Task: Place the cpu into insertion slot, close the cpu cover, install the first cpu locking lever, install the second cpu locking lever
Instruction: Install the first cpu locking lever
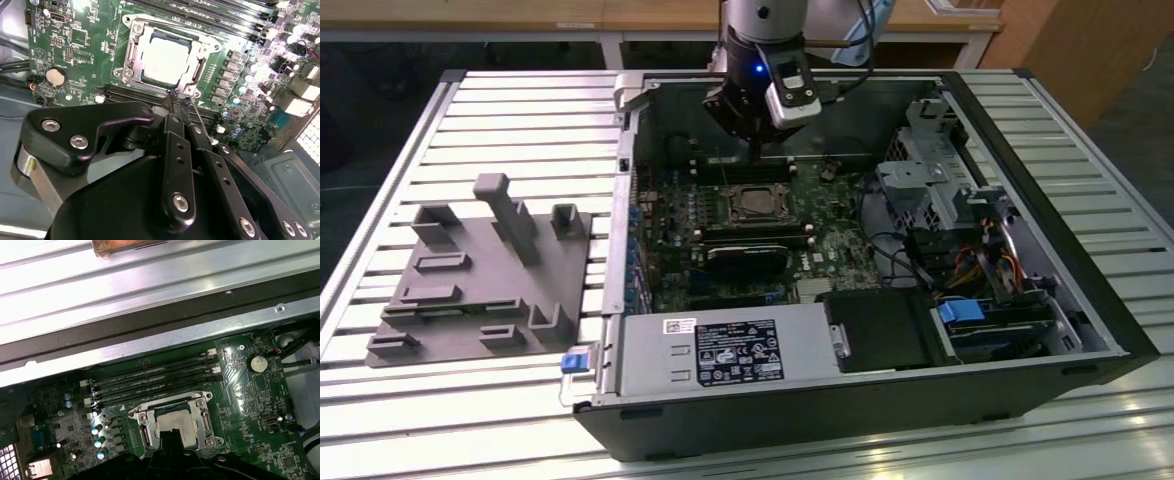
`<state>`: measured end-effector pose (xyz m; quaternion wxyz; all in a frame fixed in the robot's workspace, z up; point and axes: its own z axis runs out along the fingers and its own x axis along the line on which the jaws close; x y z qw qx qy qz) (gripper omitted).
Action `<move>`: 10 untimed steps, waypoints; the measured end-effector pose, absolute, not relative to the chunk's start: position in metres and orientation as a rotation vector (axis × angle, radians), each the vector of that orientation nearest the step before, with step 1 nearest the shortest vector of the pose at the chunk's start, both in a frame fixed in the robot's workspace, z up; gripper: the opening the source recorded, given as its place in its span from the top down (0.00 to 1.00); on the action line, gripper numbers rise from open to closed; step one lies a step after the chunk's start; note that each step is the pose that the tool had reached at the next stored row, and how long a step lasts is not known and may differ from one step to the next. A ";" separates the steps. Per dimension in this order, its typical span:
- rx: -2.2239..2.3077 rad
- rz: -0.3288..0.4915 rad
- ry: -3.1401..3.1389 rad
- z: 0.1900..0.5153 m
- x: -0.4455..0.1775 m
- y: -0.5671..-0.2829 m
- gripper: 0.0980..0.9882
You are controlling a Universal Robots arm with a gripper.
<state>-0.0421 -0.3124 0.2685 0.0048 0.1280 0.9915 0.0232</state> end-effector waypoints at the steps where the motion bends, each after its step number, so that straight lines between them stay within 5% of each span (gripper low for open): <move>1: 0.394 0.073 3.106 0.268 -0.042 -0.312 0.99; 10: 0.361 0.073 3.110 0.269 -0.045 -0.312 0.99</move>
